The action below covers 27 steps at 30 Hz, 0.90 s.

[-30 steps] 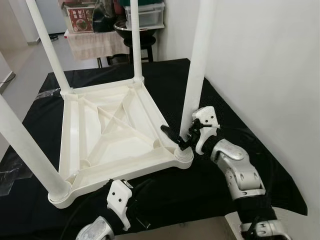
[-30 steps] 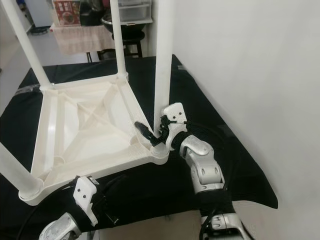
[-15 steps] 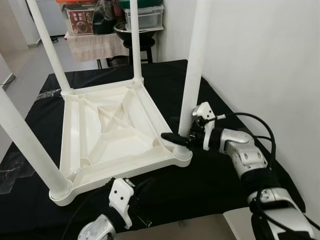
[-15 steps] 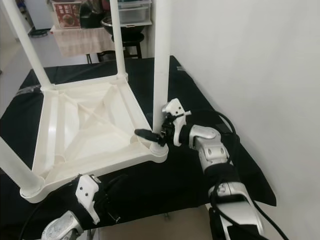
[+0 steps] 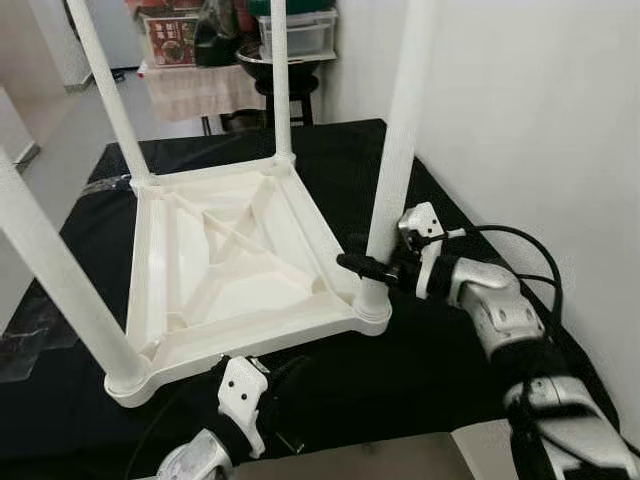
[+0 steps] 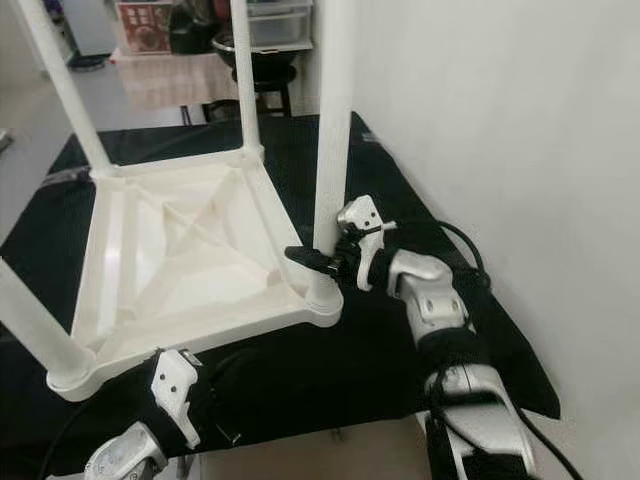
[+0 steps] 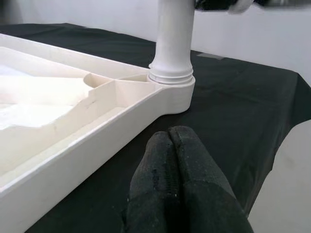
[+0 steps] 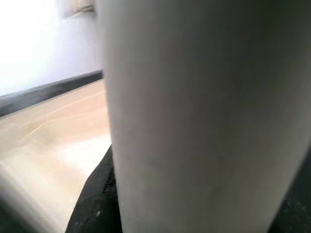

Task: Building children table

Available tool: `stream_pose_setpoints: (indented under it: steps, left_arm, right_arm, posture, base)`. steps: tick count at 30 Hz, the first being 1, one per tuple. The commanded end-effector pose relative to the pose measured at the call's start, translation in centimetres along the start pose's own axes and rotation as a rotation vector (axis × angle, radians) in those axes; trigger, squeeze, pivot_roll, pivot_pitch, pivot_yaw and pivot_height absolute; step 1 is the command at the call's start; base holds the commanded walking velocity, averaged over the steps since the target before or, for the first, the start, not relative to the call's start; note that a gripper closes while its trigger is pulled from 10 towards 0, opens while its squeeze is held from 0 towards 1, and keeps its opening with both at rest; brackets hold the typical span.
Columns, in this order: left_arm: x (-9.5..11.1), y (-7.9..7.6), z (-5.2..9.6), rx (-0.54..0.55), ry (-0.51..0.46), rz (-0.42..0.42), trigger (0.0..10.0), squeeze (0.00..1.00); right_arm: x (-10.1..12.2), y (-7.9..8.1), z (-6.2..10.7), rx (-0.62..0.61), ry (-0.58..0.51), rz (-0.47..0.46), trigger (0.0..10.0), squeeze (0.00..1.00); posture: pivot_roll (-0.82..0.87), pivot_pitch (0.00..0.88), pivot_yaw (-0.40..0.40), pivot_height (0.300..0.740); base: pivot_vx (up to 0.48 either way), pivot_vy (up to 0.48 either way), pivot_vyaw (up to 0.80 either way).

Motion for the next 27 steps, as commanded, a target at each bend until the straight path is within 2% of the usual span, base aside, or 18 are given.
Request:
stream_pose_setpoints:
  steps: [1, 2, 3, 4, 5, 6, 7, 8, 9, 12, 14, 20, 21, 23, 24, 25, 26, 27]
  left_arm:
    - [-0.3, 0.1, 0.2, 0.002, 0.012, 0.013, 10.0, 0.00]
    - [-0.3, 0.1, 0.2, 0.002, 0.012, 0.013, 10.0, 0.00]
    - [-0.3, 0.2, 0.3, 0.002, 0.013, 0.013, 10.0, 0.00]
    - [-0.3, 0.2, 0.3, 0.002, 0.013, 0.013, 10.0, 0.00]
    - [-0.3, 0.2, 0.3, 0.001, 0.013, 0.013, 10.0, 0.00]
    - [-0.3, 0.2, 0.3, 0.001, 0.014, 0.014, 10.0, 0.00]
    - [-0.3, 0.2, 0.3, 0.001, 0.014, 0.014, 10.0, 0.00]
    - [-0.3, 0.2, 0.3, 0.000, 0.017, 0.010, 10.0, 0.00]
    - [-0.3, 0.2, 0.2, -0.001, 0.018, 0.009, 10.0, 0.00]
    - [-0.3, 0.2, 0.2, -0.001, 0.018, 0.009, 10.0, 0.00]
    - [-0.3, 0.2, 0.2, -0.001, 0.016, 0.014, 10.0, 0.00]
    - [-0.3, 0.2, 0.1, 0.002, 0.016, 0.010, 10.0, 0.00]
    - [-0.3, 0.3, 0.1, 0.003, 0.017, 0.009, 10.0, 0.00]
    - [-0.3, 0.3, 0.1, 0.002, 0.017, 0.010, 10.0, 0.00]
    - [-0.3, 0.3, 0.1, 0.000, 0.018, 0.011, 10.0, 0.00]
    - [-0.3, 0.3, 0.1, -0.001, 0.019, 0.012, 10.0, 0.00]
    - [-0.3, 0.3, 0.1, -0.001, 0.019, 0.012, 10.0, 0.00]
    - [-0.3, 0.3, 0.0, -0.003, 0.019, 0.013, 10.0, 0.00]
  right_arm:
    - [-2.9, -0.1, -0.1, -0.190, 0.083, -0.006, 0.0, 0.00]
    - [-2.9, -0.1, -0.1, -0.190, 0.083, -0.006, 0.0, 0.00]
    - [-3.8, -1.2, 0.3, -0.403, 0.099, -0.017, 0.0, 0.00]
    - [-3.8, -1.2, 0.3, -0.403, 0.099, -0.017, 0.0, 0.00]
    - [-6.7, 0.2, 1.3, -0.548, 0.170, -0.094, 0.0, 0.00]
    - [-8.7, 2.9, 1.4, -0.577, 0.201, -0.133, 0.0, 0.00]
    - [-8.7, 2.9, 1.4, -0.577, 0.201, -0.133, 0.0, 0.00]
    - [-10.1, 5.6, 0.8, -0.525, 0.231, -0.188, 0.0, 0.00]
    - [-10.0, 6.2, 0.3, -0.490, 0.227, -0.175, 0.0, 0.00]
    - [-9.7, 6.1, 0.0, -0.473, 0.218, -0.152, 0.0, 0.00]
    - [-8.3, 3.9, -0.1, -0.522, 0.192, -0.108, 0.0, 0.00]
    - [-7.5, 2.9, -0.1, -0.568, 0.181, -0.100, 0.0, 0.00]
    - [-7.3, 2.6, -0.1, -0.590, 0.186, -0.095, 10.0, 0.00]
    - [-6.6, 2.4, -0.4, -0.571, 0.160, -0.099, 10.0, 0.00]
    - [-5.6, 2.3, -0.7, -0.550, 0.130, -0.088, 10.0, 0.78]
    - [-4.5, 2.3, -1.1, -0.503, 0.094, -0.081, 10.0, 1.00]
    - [-4.5, 2.3, -1.1, -0.503, 0.094, -0.081, 10.0, 1.00]
    - [-3.0, 2.3, -1.6, -0.424, 0.053, -0.070, 10.0, 1.00]
  posture:
    - [0.01, 0.000, -0.012, 0.740]
    - [0.01, 0.000, -0.012, 0.740]
    - [0.01, 0.000, -0.011, 0.740]
    - [0.01, 0.000, -0.011, 0.740]
    - [0.00, 0.000, -0.010, 0.740]
    - [0.00, 0.000, -0.002, 0.740]
    - [0.00, 0.000, -0.002, 0.740]
    - [0.00, 0.000, 0.004, 0.740]
    - [0.01, 0.000, -0.009, 0.740]
    - [0.01, 0.000, -0.009, 0.740]
    - [0.00, 0.000, -0.006, 0.740]
    - [0.01, 0.000, -0.005, 0.740]
    - [0.01, 0.000, -0.002, 0.740]
    - [0.01, 0.000, -0.001, 0.740]
    - [0.01, 0.000, 0.000, 0.740]
    - [0.01, 0.000, 0.000, 0.740]
    - [0.01, 0.000, 0.000, 0.740]
    - [0.01, 0.000, -0.004, 0.740]
  base:
    - [0.000, 0.000, 0.00]
    - [0.000, 0.000, 0.00]
    - [0.000, 0.000, 0.00]
    - [0.000, 0.000, 0.00]
    - [0.000, 0.000, 0.00]
    - [0.000, 0.000, 0.00]
    - [0.000, 0.000, 0.00]
    - [0.000, 0.000, 0.00]
    - [0.000, 0.000, 0.00]
    - [0.000, 0.000, 0.00]
    - [0.000, 0.000, 0.00]
    - [0.000, 0.000, 0.00]
    - [0.000, 0.000, 0.00]
    - [0.000, 0.000, 0.00]
    - [0.000, 0.000, 0.00]
    - [0.000, 0.000, 0.00]
    - [0.000, 0.000, 0.00]
    - [0.000, 0.000, 0.00]
Point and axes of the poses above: a point about 5 cm out from each wrist's last joint towards the gripper, its own z axis pointing back from the gripper into the wrist, its own x axis along the axis of the wrist's last joint, y = z × x, the point moved 6 cm from there along -z, pointing out of the wrist towards the gripper
